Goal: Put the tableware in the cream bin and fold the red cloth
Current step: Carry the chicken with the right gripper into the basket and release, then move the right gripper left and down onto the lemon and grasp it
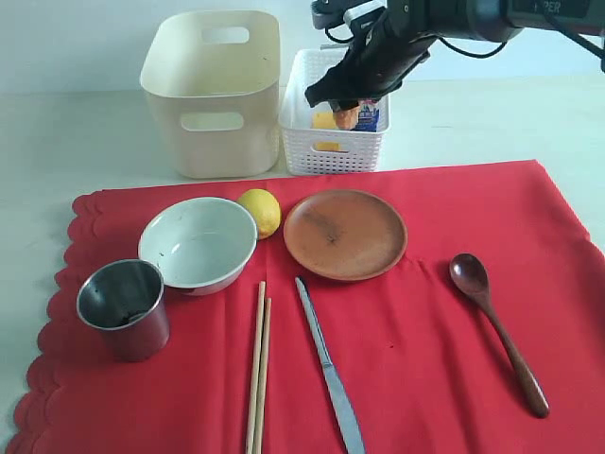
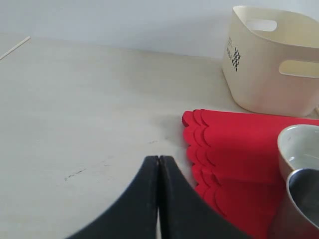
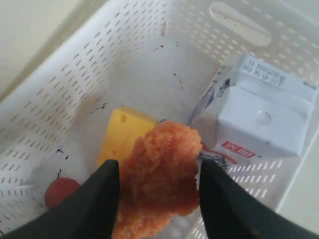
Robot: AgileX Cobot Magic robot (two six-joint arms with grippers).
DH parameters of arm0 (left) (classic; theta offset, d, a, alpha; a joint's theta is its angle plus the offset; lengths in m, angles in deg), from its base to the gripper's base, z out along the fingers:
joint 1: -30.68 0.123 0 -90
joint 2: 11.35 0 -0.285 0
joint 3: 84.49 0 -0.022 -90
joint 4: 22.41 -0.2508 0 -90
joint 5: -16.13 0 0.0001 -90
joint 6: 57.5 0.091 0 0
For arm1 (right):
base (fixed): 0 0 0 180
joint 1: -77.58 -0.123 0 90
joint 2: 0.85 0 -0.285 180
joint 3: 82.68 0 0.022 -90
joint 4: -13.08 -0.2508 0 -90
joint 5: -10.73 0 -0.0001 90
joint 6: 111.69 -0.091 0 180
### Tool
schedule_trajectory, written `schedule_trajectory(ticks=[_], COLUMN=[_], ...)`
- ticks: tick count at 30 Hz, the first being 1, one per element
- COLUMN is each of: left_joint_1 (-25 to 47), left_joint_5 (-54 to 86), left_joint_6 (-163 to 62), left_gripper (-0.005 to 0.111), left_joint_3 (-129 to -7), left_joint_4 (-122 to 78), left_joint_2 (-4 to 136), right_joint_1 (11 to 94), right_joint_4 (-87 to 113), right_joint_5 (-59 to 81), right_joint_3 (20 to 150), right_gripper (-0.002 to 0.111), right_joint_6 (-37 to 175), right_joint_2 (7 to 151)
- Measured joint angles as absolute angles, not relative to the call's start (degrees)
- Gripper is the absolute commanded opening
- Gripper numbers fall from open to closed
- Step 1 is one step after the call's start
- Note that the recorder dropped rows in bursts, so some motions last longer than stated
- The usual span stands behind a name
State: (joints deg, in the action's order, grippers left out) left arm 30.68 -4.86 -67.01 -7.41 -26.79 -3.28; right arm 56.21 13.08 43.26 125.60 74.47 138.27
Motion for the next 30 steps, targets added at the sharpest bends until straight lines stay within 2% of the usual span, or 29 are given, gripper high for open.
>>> schedule_trajectory(ticks=[4,9,22,30], left_joint_1=[30.7,30.7,30.7,30.7], left_joint_5=[-4.9,-4.9,-4.9,-4.9], left_joint_6=[-67.0,-67.0,-67.0,-67.0], left_gripper=[0.000,0.000,0.000,0.000], left_joint_3=[-7.4,-7.4,-7.4,-7.4], left_joint_4=[-26.8,-26.8,-26.8,-26.8], left_joint_2=[-3.3,-3.3,-3.3,-3.3], right_joint_1=[56.2,56.2,56.2,56.2], right_joint_4=[13.1,13.1,11.9,3.8], right_joint_5=[44.0,45.9,56.6,62.7], right_joint_3=[125.6,125.6,125.6,125.4], right_gripper=[0.060,0.066,0.067,0.067], right_joint_6=[74.5,74.5,74.5,76.6], right_joint_2=[138.3,136.9,128.6,125.0])
